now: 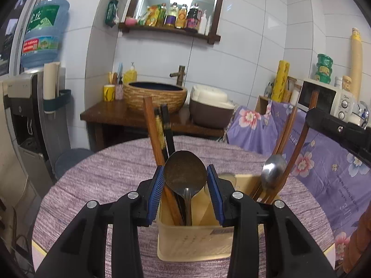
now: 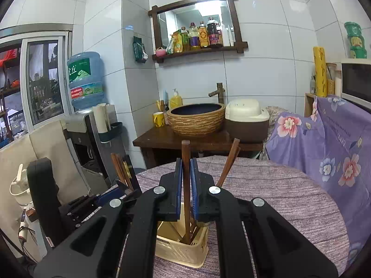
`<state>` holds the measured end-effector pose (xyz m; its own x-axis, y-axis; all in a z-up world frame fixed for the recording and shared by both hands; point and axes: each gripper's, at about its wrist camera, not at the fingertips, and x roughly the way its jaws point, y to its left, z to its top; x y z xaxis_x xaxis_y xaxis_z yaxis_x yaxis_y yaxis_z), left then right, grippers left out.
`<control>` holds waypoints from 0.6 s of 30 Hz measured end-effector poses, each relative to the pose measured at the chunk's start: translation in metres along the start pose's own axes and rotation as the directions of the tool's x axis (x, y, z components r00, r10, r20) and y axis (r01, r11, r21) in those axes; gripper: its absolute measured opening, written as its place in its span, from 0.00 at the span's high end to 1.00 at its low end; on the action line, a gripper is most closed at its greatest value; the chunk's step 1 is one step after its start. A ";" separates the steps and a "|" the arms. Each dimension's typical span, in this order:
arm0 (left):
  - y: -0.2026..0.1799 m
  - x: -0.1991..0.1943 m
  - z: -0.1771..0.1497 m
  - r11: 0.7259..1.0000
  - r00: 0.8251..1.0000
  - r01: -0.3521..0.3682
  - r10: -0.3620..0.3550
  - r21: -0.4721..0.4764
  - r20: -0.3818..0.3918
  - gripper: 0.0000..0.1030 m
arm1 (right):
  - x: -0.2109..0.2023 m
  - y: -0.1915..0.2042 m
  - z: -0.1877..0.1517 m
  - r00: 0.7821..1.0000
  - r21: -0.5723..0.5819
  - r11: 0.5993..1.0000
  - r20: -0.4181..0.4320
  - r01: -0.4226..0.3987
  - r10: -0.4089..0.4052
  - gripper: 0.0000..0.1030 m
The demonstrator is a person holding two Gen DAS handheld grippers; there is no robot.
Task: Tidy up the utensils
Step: 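Open both tools and withdraw them from the holder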
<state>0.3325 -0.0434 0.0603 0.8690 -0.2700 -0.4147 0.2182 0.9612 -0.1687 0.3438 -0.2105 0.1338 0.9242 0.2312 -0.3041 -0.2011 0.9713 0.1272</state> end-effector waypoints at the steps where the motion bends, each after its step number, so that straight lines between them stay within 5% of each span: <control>1: 0.000 0.001 -0.003 1.000 1.000 0.002 -0.002 0.003 -0.006 0.63 | 0.001 0.000 -0.003 1.000 -0.001 1.000 -0.007 -0.001 0.001 0.92; 11: -0.002 -0.011 -0.004 1.000 1.000 -0.001 0.001 0.025 0.010 0.62 | 0.003 -0.009 -0.013 0.999 0.023 1.000 -0.032 -0.009 0.010 0.93; 13: 0.000 -0.018 -0.004 1.000 1.000 0.002 -0.003 0.021 0.028 0.48 | -0.002 -0.009 -0.014 1.000 0.013 1.000 -0.026 -0.002 0.002 0.89; 15: 0.004 -0.030 -0.005 1.000 0.998 0.006 -0.007 0.003 0.055 0.37 | -0.011 -0.009 -0.018 1.000 0.011 1.000 -0.016 -0.008 0.008 0.55; 18: 0.009 -0.046 -0.011 1.000 0.998 0.009 -0.008 -0.010 0.065 0.30 | -0.032 -0.011 -0.027 1.000 0.004 1.000 0.022 0.009 -0.009 0.40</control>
<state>0.2896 -0.0228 0.0685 0.8941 -0.2738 -0.3545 0.2216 0.9582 -0.1812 0.3082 -0.2271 0.1166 0.9330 0.2208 -0.2842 -0.1912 0.9731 0.1283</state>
